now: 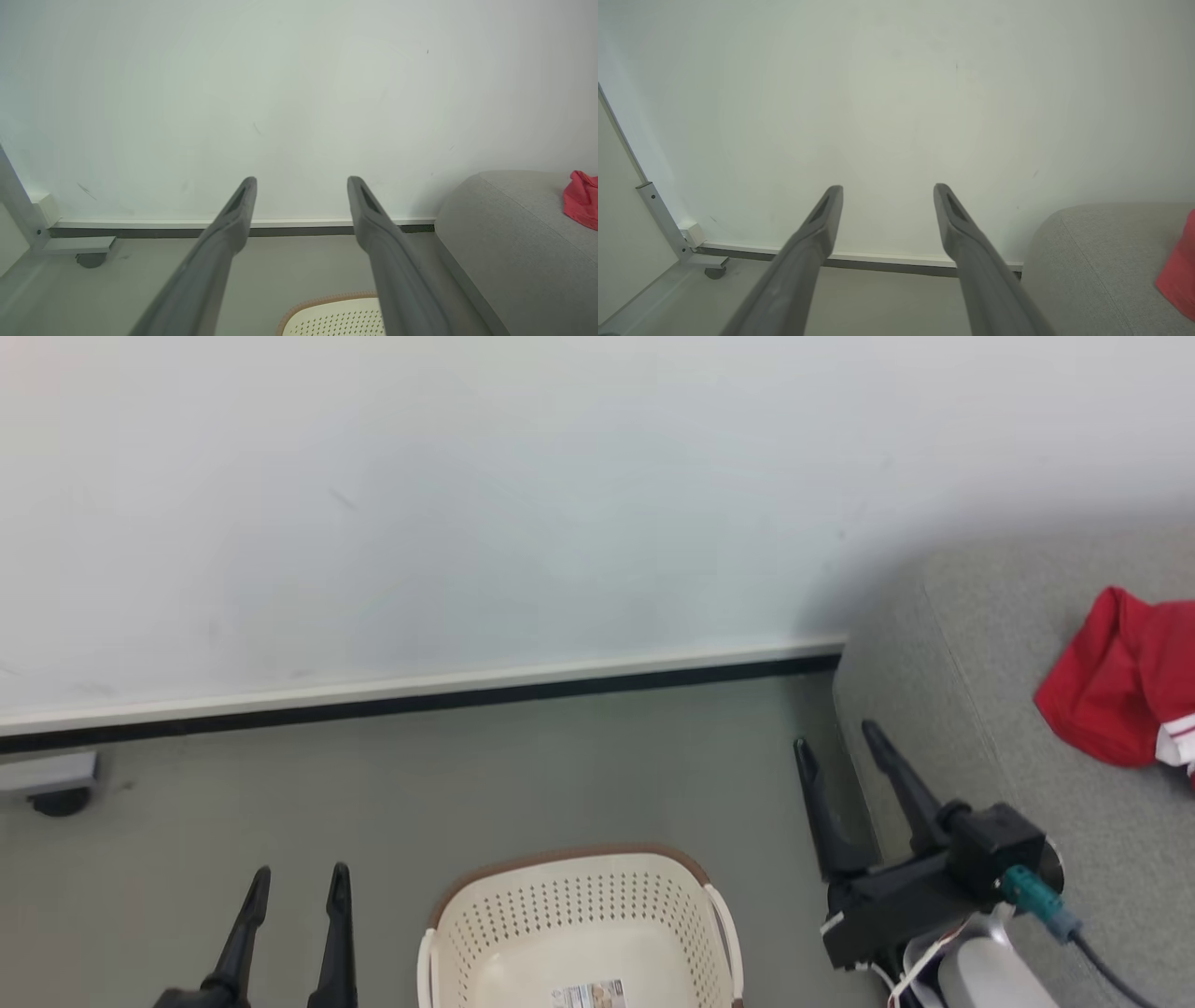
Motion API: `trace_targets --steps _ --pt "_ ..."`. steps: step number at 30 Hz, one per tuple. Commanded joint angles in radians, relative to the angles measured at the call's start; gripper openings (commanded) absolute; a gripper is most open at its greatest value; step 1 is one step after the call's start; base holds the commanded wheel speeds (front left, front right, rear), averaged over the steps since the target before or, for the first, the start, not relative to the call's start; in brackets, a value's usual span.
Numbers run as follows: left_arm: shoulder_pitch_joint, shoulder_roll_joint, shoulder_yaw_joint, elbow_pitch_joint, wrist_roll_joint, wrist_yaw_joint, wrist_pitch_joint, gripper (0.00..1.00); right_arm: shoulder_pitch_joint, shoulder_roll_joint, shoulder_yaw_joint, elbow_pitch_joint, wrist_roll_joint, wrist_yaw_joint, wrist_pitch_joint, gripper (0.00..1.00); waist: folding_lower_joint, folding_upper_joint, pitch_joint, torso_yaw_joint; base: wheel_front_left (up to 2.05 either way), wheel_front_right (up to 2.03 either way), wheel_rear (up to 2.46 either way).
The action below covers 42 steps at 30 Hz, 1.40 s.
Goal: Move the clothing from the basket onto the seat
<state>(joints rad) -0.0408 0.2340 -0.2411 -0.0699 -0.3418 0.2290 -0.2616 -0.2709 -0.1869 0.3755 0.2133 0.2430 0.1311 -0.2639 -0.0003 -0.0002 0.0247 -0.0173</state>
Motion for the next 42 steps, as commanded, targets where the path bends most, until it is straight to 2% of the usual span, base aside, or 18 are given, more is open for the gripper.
trace_targets --steps 1,13,18,38,42 --pt "0.031 0.002 0.013 -0.007 0.012 -0.014 -0.004 1.00 0.026 0.006 0.006 -0.004 -0.010 -0.001 -0.001 1.00 0.0003 0.0002 -0.055 0.044 0.00 0.00 0.00" --pt "0.116 -0.047 0.065 -0.002 0.082 -0.099 -0.004 1.00 0.176 0.032 -0.051 -0.025 -0.049 -0.001 -0.001 1.00 0.0003 0.0002 -0.119 0.040 0.00 0.00 0.00" --pt "0.136 -0.062 0.085 0.011 0.121 -0.127 -0.004 1.00 0.227 0.040 -0.043 -0.038 -0.060 -0.001 -0.001 1.00 0.0003 0.0002 -0.128 0.026 0.00 0.00 0.00" --pt "0.145 -0.117 0.131 0.054 0.184 -0.183 -0.004 1.00 0.260 0.045 -0.055 -0.047 -0.061 -0.001 -0.001 1.00 0.0003 0.0002 -0.120 0.002 0.00 0.00 0.00" --pt "0.151 -0.130 0.140 0.058 0.167 -0.193 -0.004 1.00 0.261 0.046 -0.055 -0.047 -0.059 -0.001 -0.001 1.00 0.0003 0.0002 -0.122 0.002 0.00 0.00 0.00"
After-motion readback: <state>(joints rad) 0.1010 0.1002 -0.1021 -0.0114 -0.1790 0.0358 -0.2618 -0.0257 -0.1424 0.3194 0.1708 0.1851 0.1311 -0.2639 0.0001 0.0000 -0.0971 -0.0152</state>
